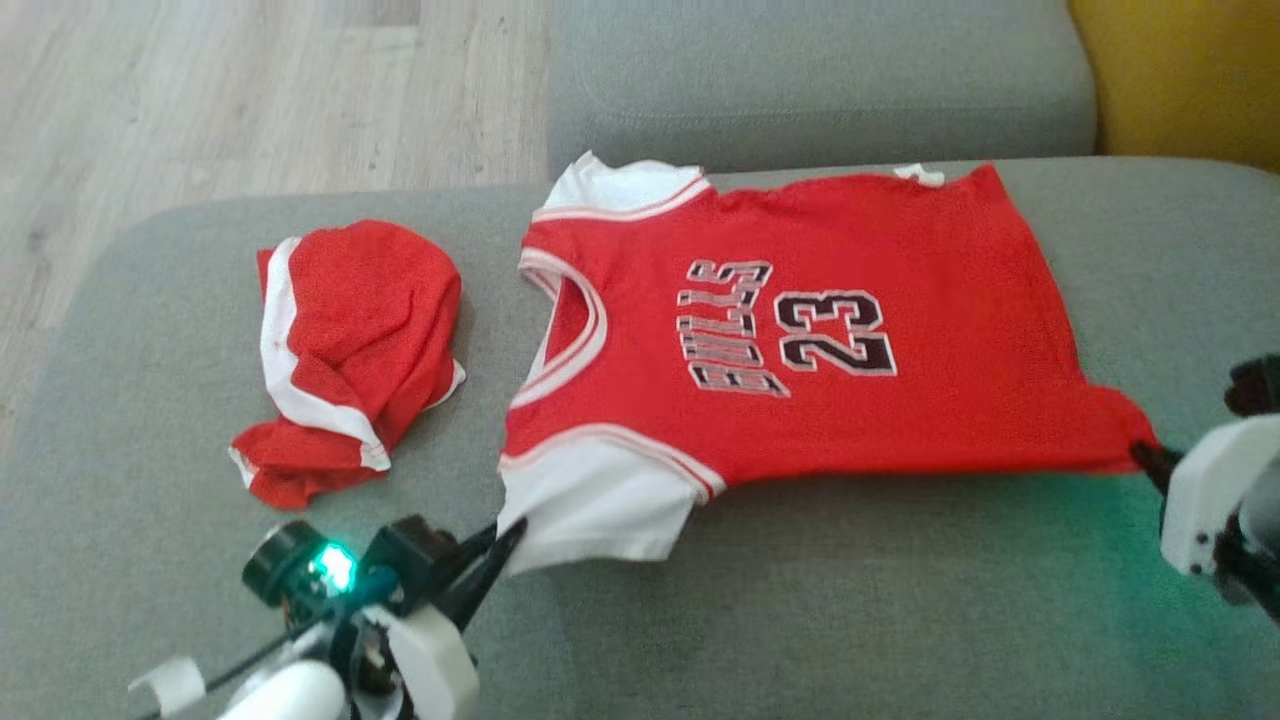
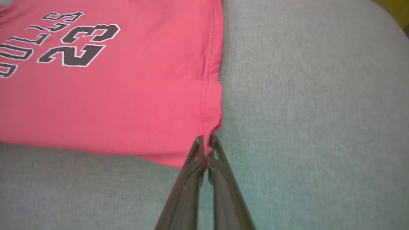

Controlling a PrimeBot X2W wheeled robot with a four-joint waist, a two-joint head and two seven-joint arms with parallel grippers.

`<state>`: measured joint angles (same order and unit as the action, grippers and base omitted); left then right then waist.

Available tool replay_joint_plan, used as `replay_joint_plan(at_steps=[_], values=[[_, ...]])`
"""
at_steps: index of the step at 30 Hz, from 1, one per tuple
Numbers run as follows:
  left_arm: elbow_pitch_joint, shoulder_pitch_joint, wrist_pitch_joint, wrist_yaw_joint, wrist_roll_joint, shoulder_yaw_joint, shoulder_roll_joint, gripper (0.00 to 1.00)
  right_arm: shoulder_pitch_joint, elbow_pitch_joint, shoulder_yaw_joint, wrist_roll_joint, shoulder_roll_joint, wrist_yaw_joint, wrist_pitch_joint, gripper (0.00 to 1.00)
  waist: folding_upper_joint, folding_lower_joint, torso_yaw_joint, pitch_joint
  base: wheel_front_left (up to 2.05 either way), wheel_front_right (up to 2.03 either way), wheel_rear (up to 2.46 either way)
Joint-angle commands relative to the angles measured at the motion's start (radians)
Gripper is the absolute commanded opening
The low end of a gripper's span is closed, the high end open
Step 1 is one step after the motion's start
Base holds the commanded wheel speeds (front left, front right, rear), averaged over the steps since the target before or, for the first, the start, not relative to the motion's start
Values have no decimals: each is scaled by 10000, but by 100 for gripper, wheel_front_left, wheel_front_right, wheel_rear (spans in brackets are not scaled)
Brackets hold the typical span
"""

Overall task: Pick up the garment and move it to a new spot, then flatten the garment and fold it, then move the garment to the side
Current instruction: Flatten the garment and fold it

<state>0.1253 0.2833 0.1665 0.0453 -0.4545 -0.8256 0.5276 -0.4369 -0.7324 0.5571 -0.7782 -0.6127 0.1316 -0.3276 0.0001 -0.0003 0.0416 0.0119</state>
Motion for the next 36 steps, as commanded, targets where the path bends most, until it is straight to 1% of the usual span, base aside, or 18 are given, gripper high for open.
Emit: replay_joint_plan(at_steps=[1, 4, 6, 11, 13, 16, 23, 25, 30, 33, 36], values=[[-722, 248, 135, -243, -103, 474, 508, 0, 208, 481, -141, -334, -491, -9, -23, 0, -1, 3, -34, 62, 0, 0, 0], [-1287, 36, 291, -545, -193, 627, 706, 0, 569, 894, -536, -714, -498, -9, -17, 0, -1, 3, -86, 26, 0, 0, 0], [-1472, 44, 365, -650, -197, 701, 801, 0, 686, 1066, -747, -747, -482, -9, -20, 0, -1, 3, -137, -47, 0, 0, 0], [-1613, 318, 551, -718, -237, 864, 900, 0, 583, 1335, -1136, -582, -357, -9, -146, 0, -1, 3, -239, -369, 0, 0, 0], [-1518, 563, 817, -720, -249, 925, 964, 0, 392, 1451, -1342, -437, -268, -9, -266, 0, -1, 3, -284, -610, 0, 0, 0], [-1369, 1079, 1131, -563, -265, 943, 919, 0, 41, 1579, -1654, -234, -74, -9, -433, 0, -1, 3, -323, -1022, 0, 0, 0], [-449, 2727, 1690, 80, -99, 880, 722, 0, -1077, 1436, -2215, 546, 353, -9, -847, 0, -1, 3, -355, -2078, 0, 0, 0], [-21, 3268, 1783, 241, 8, 838, 648, 0, -1421, 1285, -2326, 780, 488, -9, -959, 0, -1, 3, -345, -2338, 0, 0, 0], [1381, 4514, 1943, 559, 126, 585, 203, 0, -2186, 932, -2458, 1282, 810, -9, -1154, 0, -1, 3, -307, -2950, 0, 0, 0], [2177, 5277, 1905, 689, 401, 307, 76, 0, -2648, 722, -2477, 1541, 1005, -9, -1181, 0, -1, 3, -338, -3276, 0, 0, 0], [2868, 5862, 1840, 767, 395, 116, -126, 0, -3015, 535, -2438, 1727, 1164, -9, -1166, 0, -1, 3, -350, -3525, 0, 0, 0]])
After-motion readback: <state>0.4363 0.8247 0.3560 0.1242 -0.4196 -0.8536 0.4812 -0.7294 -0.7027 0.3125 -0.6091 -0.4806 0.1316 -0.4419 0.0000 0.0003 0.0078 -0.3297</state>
